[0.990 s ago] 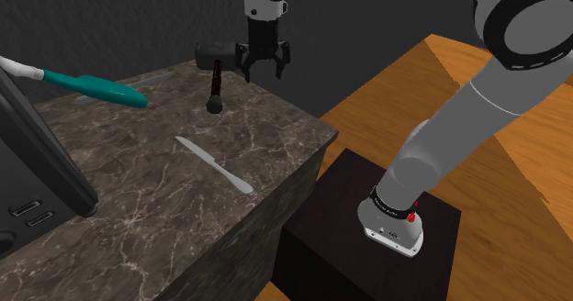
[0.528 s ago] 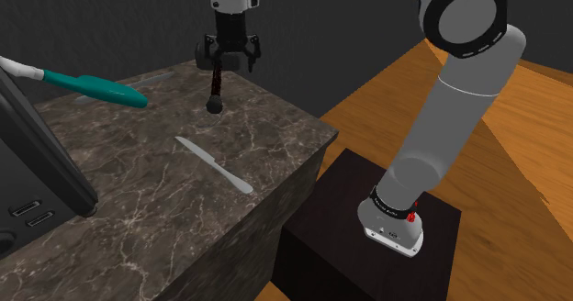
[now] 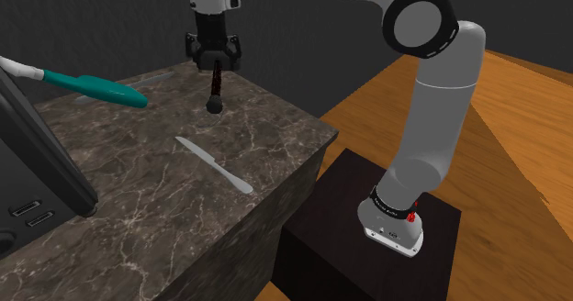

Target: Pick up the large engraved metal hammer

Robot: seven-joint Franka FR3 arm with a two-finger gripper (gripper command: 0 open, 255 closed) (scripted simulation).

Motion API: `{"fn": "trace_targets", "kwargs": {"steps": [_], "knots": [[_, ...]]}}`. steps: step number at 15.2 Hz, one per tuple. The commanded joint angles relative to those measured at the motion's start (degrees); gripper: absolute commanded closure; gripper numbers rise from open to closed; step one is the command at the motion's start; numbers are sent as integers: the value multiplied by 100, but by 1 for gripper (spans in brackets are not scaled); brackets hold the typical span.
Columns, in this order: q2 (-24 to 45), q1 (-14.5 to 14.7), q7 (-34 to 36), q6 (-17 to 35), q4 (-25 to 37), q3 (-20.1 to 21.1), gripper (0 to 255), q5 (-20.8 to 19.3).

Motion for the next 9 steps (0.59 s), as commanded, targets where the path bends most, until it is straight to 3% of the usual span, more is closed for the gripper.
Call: {"fn": "trace_targets", "kwargs": {"steps": [1, 6, 7, 9], "knots": [[23, -11, -3, 135, -108, -9, 0, -7], [10, -24, -4, 416, -403, -14, 0, -5], [1, -27, -8, 413, -407, -15, 255, -2], [2, -26, -6, 411, -405, -15, 255, -3]]}}
